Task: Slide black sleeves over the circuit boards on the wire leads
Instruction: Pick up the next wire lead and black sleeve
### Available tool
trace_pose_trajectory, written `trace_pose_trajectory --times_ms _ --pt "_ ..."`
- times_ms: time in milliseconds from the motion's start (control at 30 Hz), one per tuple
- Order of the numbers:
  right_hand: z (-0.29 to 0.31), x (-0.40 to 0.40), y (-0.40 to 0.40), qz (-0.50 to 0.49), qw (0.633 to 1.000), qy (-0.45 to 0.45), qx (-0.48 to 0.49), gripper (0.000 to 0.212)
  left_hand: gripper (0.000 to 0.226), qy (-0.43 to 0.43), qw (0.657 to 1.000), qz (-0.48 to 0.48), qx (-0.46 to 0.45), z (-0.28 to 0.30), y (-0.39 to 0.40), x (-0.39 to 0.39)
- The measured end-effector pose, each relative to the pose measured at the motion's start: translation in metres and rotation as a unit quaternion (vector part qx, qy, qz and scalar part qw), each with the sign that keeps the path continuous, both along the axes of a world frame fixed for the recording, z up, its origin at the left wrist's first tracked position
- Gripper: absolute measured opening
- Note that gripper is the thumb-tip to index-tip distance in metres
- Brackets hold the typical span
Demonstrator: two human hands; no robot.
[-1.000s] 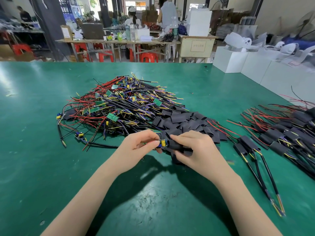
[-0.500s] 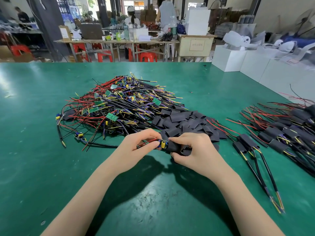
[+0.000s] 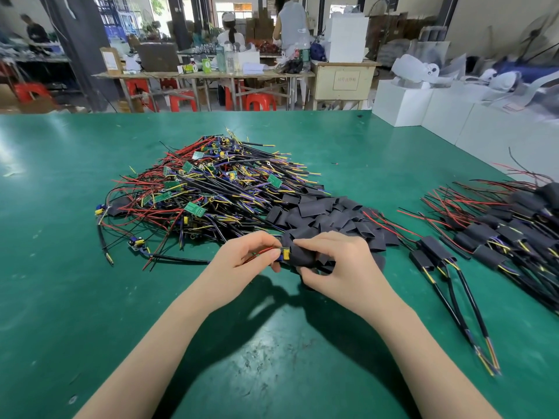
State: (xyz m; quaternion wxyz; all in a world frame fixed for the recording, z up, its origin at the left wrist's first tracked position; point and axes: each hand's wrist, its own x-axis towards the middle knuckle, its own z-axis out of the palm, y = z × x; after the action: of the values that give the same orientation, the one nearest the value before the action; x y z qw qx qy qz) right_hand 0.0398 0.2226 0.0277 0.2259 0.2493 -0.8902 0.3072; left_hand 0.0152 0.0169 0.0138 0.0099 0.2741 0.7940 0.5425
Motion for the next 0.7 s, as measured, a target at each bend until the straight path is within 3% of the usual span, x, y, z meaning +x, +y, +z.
trace_pose_trajectory --times_ms 200,400,533,700 --pt "-0.0005 0.0017 -0.0015 0.006 1.0 -0.01 0.006 0.033 0.009 0.044 0.999 0.017 -0.017 0.0021 0.0012 0.0028" --pt "-0.0019 0.0035 -0.0044 0.008 0.997 0.048 0.062 0.038 0.011 -0.052 0.998 0.032 0.017 -0.0003 0.0063 0.0034" --pt "-0.0003 0.0032 -0.0039 -0.014 0.998 0.045 0.05 0.035 0.005 -0.092 0.992 0.049 0.077 0.003 0.006 0.0022" --pt "0.0005 0.0046 -0.0055 -0.024 0.997 0.048 0.064 0.031 0.009 -0.037 0.996 0.068 0.042 0.0069 -0.0021 0.0016"
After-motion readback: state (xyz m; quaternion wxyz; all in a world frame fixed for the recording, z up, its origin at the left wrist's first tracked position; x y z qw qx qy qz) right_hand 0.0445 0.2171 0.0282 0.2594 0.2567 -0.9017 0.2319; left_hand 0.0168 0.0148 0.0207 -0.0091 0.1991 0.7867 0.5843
